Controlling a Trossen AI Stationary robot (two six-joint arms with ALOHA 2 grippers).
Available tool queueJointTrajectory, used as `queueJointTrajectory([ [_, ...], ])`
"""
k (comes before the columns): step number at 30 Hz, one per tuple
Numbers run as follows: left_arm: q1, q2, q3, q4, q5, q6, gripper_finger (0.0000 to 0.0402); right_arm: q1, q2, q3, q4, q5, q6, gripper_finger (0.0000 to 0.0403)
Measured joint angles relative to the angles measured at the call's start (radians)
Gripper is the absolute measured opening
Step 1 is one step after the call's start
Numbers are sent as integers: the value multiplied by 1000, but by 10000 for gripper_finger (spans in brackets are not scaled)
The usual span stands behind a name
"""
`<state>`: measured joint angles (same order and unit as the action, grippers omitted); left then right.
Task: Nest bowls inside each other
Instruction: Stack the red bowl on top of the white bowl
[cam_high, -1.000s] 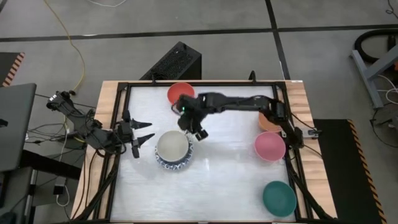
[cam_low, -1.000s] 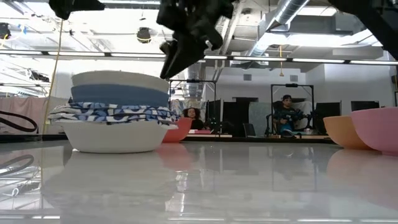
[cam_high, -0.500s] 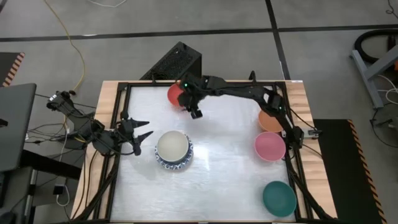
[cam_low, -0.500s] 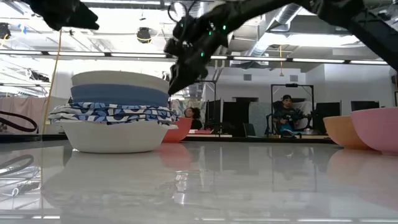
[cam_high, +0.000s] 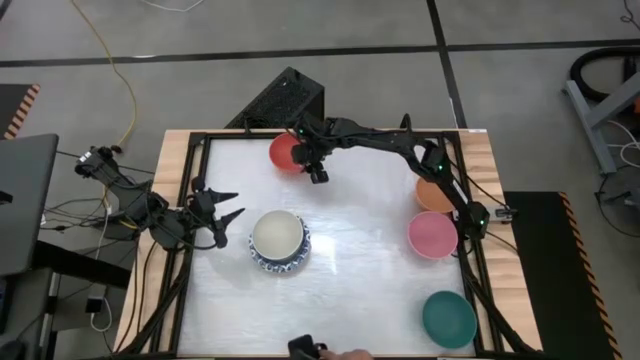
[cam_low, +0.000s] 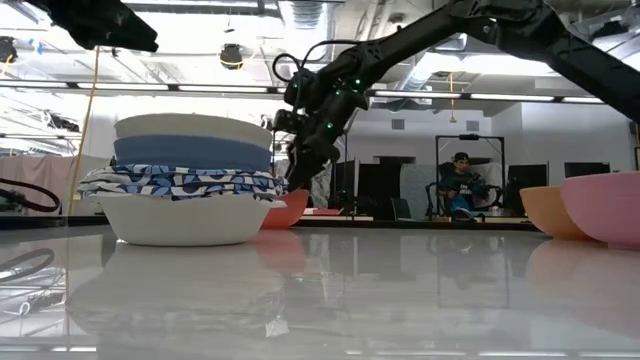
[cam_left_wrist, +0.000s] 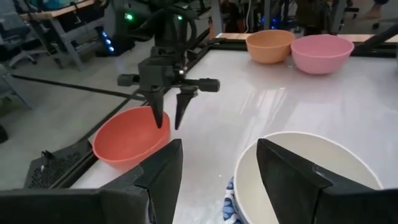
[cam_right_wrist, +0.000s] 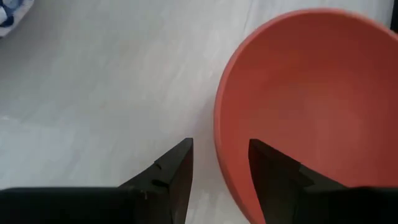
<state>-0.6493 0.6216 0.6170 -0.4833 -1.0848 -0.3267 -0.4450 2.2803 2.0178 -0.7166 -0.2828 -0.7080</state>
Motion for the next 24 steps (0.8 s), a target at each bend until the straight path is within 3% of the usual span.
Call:
queueJointTrajectory([
  [14, 0, 0, 0, -7, 4, -6, 196, -22, 59, 0, 6, 53, -32, 163],
  [18, 0, 0, 0, -7, 4, -5, 196, -13, 70, 0, -4, 111, -30, 122],
  [24, 0, 0, 0, -6, -3, -14, 196, 1, 50, 2, -9, 172, -22, 17],
])
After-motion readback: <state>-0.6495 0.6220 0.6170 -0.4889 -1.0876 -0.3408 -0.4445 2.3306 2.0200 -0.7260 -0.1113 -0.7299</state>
